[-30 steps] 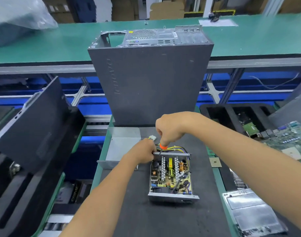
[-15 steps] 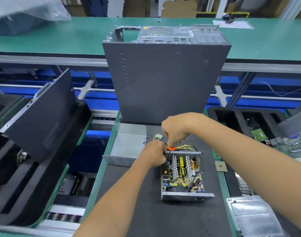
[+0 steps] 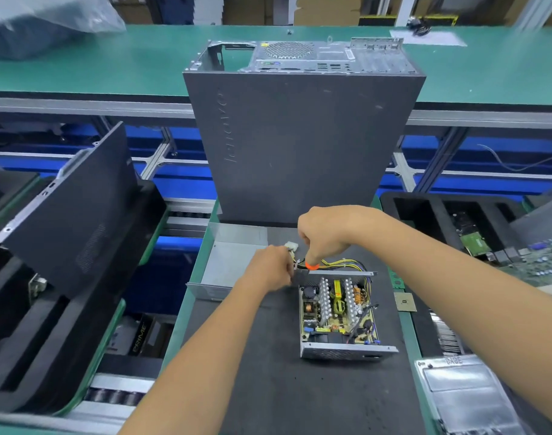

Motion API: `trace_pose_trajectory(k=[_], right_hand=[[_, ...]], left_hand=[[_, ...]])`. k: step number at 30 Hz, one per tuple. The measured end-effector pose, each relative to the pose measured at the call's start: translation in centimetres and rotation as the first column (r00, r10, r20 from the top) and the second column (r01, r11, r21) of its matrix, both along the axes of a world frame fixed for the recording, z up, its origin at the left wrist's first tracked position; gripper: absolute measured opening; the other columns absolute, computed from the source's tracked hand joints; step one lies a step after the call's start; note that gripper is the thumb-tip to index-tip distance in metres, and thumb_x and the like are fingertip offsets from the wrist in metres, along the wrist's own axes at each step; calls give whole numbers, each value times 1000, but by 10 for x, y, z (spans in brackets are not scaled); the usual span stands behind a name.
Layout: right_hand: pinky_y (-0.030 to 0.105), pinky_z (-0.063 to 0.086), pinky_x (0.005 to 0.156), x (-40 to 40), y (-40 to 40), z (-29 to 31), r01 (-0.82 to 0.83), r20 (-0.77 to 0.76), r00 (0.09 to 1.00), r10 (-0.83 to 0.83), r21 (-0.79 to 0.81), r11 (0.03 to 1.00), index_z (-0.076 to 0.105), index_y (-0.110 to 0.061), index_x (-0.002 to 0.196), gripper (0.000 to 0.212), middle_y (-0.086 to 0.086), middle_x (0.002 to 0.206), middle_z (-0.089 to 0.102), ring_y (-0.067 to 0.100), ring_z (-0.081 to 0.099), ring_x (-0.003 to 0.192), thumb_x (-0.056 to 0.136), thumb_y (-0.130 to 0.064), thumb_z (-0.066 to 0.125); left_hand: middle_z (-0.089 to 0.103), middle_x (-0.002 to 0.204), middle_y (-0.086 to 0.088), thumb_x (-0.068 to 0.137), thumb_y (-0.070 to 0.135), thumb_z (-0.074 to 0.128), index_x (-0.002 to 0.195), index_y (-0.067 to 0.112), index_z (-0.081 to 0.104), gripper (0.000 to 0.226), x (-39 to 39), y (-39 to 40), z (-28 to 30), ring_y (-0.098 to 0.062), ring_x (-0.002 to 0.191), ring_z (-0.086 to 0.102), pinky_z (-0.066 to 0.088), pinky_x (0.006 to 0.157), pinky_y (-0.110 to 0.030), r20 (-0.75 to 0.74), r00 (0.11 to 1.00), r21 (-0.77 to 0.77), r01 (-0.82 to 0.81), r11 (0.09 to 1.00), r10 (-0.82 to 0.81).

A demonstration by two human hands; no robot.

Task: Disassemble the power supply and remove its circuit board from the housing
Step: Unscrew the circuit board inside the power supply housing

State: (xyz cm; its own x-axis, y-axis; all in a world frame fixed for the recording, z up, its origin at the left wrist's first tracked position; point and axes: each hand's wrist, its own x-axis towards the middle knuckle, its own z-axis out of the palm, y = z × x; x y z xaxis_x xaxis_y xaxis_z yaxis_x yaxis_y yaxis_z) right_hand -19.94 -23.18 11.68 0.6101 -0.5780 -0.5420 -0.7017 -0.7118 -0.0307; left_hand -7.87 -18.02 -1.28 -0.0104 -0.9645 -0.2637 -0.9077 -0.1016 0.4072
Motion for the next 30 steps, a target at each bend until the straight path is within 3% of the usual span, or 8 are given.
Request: trace_pose_trajectory(k=[5, 10, 13, 15, 19, 24, 27, 30], right_hand=[[24, 33, 47, 4, 1, -3, -27, 3, 1000, 27, -24, 999, 63, -5, 71, 22, 9, 67, 64, 23, 46, 52, 76, -25, 67], [22, 26, 43, 5, 5, -10, -60, -22, 998, 59, -36, 998, 51, -9, 63, 24, 4, 57, 51, 20, 35, 45, 76, -23, 66], [23, 26, 43, 7, 5, -11, -66, -7, 998, 66, -35, 997, 50, -10, 60, 25, 3, 53, 47, 20, 34, 44, 76, -22, 66], [23, 26, 43, 8, 5, -13, -68, 2, 998, 68, -41, 997, 48, -11, 58, 27, 3, 54, 47, 19, 34, 44, 75, -21, 67], [23, 26, 45, 5, 4, -15, -56, 17, 998, 57, -50, 997, 44, -11, 56, 31, 4, 55, 46, 20, 33, 45, 74, -22, 68], [21, 24, 44, 6, 5, -12, -66, 13, 998, 66, -58, 996, 43, -12, 53, 33, 4, 55, 45, 20, 32, 44, 74, -21, 66], [21, 24, 43, 6, 5, -10, -60, 6, 998, 61, -65, 996, 43, -11, 54, 32, 6, 57, 48, 20, 32, 45, 75, -22, 65], [20, 21, 43, 4, 6, -11, -53, 23, 998, 55, -73, 996, 40, -11, 53, 35, 5, 55, 44, 19, 29, 43, 75, -21, 65]], left_hand=[[72, 84, -8, 72, 5, 66, 78, 12, 75, 13, -4, 8, -10, -26, 85, 64, 50, 70, -29, -87, 996, 47, -28, 999, 32], [71, 91, -12, 75, 2, 58, 89, 10, 75, 24, -10, 4, -13, -30, 87, 64, 54, 76, -35, -48, 997, 65, -51, 997, 54], [68, 86, -17, 76, 1, 57, 75, 0, 66, 9, -16, 4, -15, -33, 82, 63, 52, 66, -33, -57, 993, 73, -104, 992, 108], [66, 82, -19, 76, 1, 56, 64, 2, 53, 12, -19, 5, -20, -35, 78, 62, 45, 59, -31, -72, 984, 67, -156, 985, 161], [69, 84, -16, 76, 0, 58, 75, -1, 68, 10, -24, 11, -33, -30, 84, 63, 52, 66, -32, -185, 943, 63, -271, 961, 278], [72, 83, -10, 77, 5, 70, 80, 6, 76, 6, -25, 24, -52, -19, 79, 63, 42, 64, -19, -369, 848, 50, -390, 920, 380], [73, 83, -5, 78, 12, 74, 87, 8, 76, 10, -22, 30, -59, -5, 69, 58, 36, 56, -2, -464, 800, 52, -404, 913, 380], [71, 81, 0, 79, 14, 73, 88, 10, 76, 10, -24, 33, -61, -3, 69, 57, 36, 55, 0, -486, 783, 34, -426, 904, 388]])
